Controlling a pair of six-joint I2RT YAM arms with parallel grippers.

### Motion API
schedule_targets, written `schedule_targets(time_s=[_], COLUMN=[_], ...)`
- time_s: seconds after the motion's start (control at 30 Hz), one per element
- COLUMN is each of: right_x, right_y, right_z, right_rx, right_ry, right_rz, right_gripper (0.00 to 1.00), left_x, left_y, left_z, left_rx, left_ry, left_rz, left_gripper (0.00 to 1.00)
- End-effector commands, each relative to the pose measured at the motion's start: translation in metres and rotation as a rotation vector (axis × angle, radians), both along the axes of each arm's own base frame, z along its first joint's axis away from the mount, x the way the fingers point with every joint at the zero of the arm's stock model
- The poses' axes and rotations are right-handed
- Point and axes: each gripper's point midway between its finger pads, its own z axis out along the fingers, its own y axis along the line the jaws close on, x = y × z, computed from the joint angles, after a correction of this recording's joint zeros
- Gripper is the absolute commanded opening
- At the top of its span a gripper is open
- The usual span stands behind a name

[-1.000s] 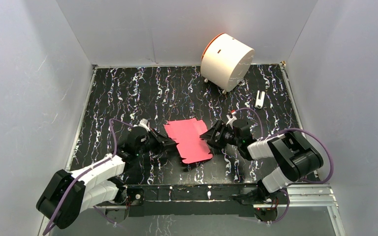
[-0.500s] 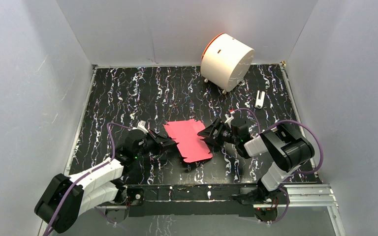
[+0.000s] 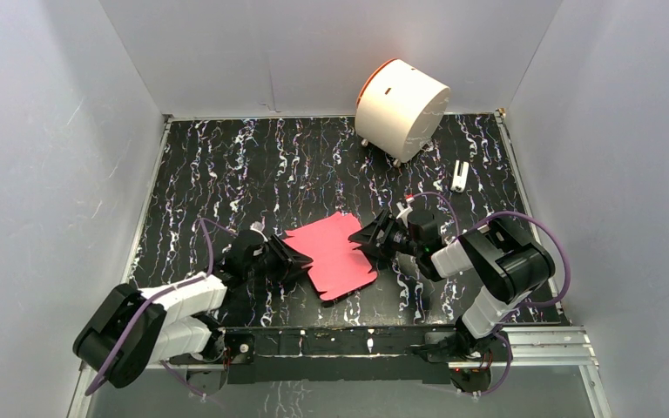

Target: Fold the paper box

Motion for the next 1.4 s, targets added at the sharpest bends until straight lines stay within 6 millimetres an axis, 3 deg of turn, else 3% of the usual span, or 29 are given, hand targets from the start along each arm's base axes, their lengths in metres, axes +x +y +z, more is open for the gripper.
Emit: schedule_targets(time_s=[0.0,0.23,0.57,0.83,1.1,1.2,1.37], right_x=[-0.006,-0.006,-0.01,-0.013,-0.012,-0.011,-0.007], right_y=[0.003,0.004,0.011,0.016,0.013,0.009,0.003], right_z=[-0.005,0.002,0.012,0.017,0.018,0.013,0.008], right_rx=[-0.01,0.006,0.043,0.067,0.05,0.016,-0.025], right_ry=[0.018,0.008,0.0,-0.015,-0.034,-0.037,-0.05], right_rz=[0.013,0.009,0.026,0.035,0.021,0.006,-0.02], right_gripper=[0.74,0.74,0.71,0.69,0.69,0.69,0.7], left_x=[0.004,0.006,0.012,0.012,0.011,0.01,0.01], left_y=[-0.011,-0.01,-0.008,-0.007,-0.004,-0.003,-0.003], left_z=[0.012,0.019,0.033,0.023,0.017,0.023,0.04], left_rx=[-0.037,-0.058,-0.093,-0.058,-0.031,-0.049,-0.105], left_ry=[-0.033,-0.076,-0.156,-0.136,-0.122,-0.138,-0.198], left_rz=[-0.049,-0.037,-0.005,-0.015,-0.009,-0.004,0.008], left_gripper=[0.37,0.39,0.31,0.31,0.14,0.06,0.03])
